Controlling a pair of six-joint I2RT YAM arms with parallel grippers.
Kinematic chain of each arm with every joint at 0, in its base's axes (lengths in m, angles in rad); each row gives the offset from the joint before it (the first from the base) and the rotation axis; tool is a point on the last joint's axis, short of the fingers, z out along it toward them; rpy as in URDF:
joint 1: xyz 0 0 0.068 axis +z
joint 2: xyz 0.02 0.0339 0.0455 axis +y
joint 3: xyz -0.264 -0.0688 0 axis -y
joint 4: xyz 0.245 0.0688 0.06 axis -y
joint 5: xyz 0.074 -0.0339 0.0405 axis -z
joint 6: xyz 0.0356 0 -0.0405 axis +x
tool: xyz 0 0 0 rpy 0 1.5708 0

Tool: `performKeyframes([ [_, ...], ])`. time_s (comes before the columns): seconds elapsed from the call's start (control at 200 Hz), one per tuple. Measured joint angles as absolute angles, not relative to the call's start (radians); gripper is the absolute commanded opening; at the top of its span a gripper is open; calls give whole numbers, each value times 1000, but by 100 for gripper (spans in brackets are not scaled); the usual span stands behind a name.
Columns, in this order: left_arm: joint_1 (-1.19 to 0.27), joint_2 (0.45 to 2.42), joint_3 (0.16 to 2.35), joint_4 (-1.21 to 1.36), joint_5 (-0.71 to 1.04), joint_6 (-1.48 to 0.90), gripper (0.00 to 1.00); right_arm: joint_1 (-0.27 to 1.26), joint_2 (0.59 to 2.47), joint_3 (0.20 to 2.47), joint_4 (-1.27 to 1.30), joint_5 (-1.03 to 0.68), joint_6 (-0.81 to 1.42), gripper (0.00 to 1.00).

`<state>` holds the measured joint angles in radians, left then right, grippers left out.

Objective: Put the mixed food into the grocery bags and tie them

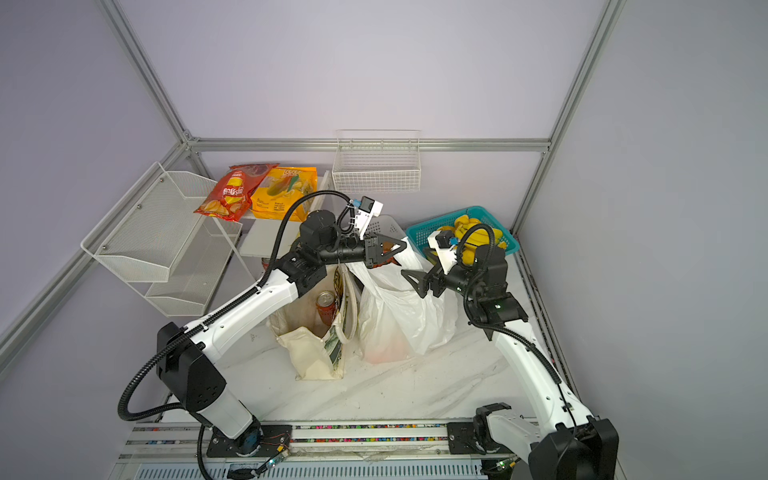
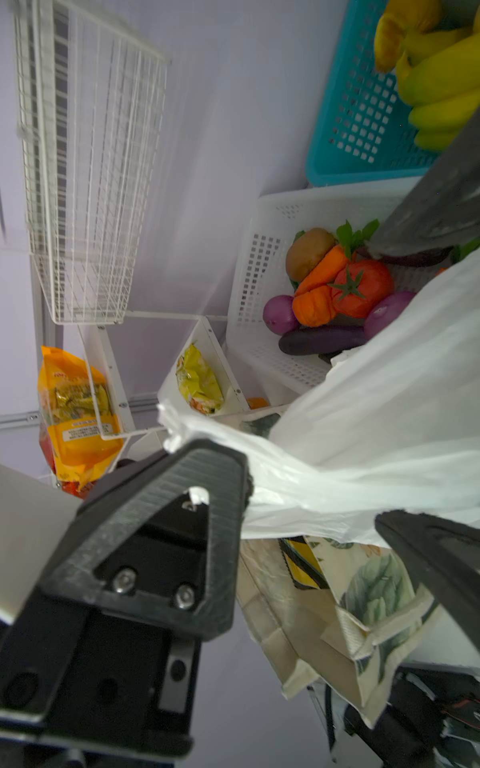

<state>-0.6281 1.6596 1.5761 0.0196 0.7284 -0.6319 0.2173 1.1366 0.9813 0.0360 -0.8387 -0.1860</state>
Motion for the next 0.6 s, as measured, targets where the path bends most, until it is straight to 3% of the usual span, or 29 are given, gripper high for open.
performKeyframes([
  [0.405, -622, 1660, 1578, 2, 746, -624, 0, 117, 1296, 1039, 47, -1121, -329, 76],
  [0.6, -622, 1664, 1595, -10, 748, -624, 4, 112, 1311, 1043, 57, -1203, -341, 37],
])
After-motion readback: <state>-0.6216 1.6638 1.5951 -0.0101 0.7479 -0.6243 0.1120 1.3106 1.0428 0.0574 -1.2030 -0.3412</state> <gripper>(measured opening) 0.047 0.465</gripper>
